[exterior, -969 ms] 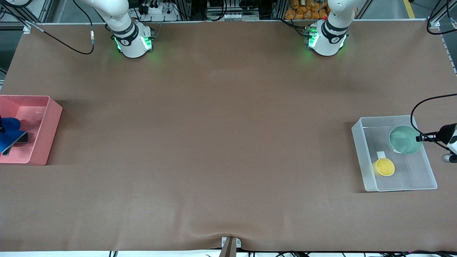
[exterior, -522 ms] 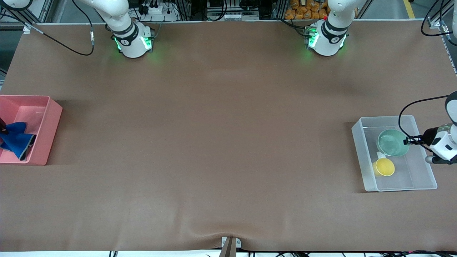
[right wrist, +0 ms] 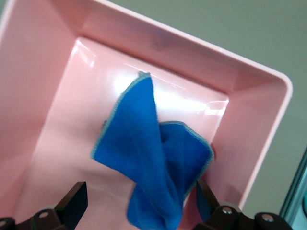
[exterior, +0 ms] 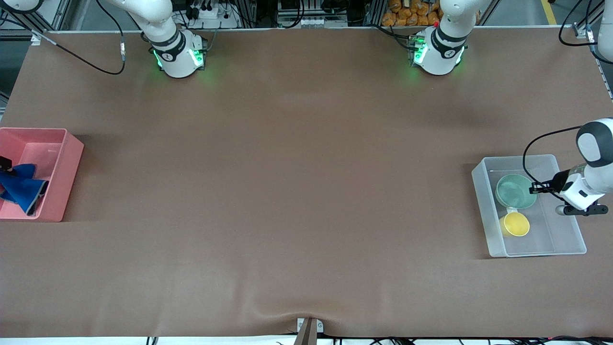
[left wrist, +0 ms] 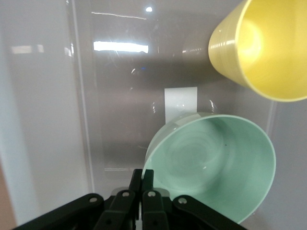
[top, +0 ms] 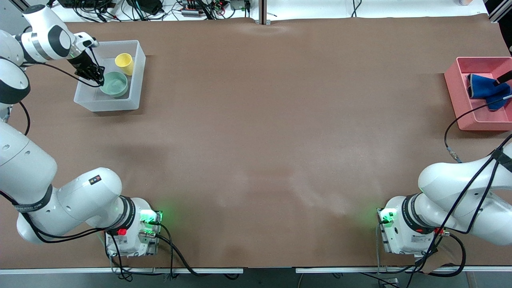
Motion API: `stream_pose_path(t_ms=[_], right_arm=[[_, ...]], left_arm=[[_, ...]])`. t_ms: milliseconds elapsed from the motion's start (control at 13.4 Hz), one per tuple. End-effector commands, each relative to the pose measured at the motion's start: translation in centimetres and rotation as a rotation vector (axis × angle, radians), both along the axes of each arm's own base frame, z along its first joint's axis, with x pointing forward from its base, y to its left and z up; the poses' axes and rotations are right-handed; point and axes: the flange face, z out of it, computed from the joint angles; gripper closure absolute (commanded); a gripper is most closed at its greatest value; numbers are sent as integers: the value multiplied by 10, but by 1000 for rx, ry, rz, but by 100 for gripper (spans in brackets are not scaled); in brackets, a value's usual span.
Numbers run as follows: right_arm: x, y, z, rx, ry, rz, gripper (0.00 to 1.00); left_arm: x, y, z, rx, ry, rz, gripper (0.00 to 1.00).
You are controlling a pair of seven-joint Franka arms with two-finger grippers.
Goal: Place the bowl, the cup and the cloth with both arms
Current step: 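Open both grippers, releasing the bowl and the cloth into the trays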
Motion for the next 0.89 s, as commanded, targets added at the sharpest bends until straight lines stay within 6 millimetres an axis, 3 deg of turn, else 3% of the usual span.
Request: stream_pose_path(t_ms=[0, 75, 149, 224, 447, 522, 820], right_arm=[[14, 14, 39, 58, 46, -84, 0], [15, 19, 41, 78, 75, -113, 0], [15, 21, 46, 85, 84, -117, 0], [15, 24, 61, 82, 79, -116, 0], [16, 42, 85, 94, 131, -168, 0], [17, 50, 97, 82, 152, -179, 0], [19, 92, 150, 53, 230, -224, 0]], left_arm=[[-4, 0, 4, 18, -10, -24, 91], [-2, -1, 5, 19, -14, -26, 75], [-2, -1, 6, 20, -13, -30, 66], [-2, -1, 6, 19, -16, -53, 48], [2, 1, 15, 24, -31, -77, 38], [4, 1, 20, 26, -40, -85, 28], [26, 0, 64, 45, -87, -98, 13]])
